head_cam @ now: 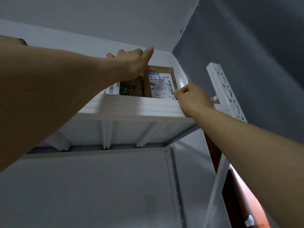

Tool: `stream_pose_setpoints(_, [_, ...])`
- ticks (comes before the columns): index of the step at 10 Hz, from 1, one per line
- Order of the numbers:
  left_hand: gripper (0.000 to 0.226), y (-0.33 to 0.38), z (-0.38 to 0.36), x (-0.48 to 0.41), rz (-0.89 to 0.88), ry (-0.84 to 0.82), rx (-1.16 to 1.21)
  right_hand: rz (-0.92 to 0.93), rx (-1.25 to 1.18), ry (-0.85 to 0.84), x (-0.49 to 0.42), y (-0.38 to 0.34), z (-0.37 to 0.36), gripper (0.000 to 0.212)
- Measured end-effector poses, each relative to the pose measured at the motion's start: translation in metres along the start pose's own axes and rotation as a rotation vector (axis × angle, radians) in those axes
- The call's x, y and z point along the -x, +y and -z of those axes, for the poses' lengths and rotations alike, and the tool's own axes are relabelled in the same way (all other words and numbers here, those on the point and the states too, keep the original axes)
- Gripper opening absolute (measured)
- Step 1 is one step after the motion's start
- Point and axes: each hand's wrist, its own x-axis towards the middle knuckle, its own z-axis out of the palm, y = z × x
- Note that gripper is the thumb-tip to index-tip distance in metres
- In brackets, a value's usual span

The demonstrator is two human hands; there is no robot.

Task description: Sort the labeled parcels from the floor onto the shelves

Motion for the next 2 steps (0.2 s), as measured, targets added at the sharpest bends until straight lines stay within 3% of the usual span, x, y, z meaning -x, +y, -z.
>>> stream_pose_setpoints(2, [0.065, 0.001, 0.0064, 0.0152, -0.014, 0.061, 0.051, 0.03, -0.083, 0.107, 0.0071, 0.0025, 0.0, 0.025])
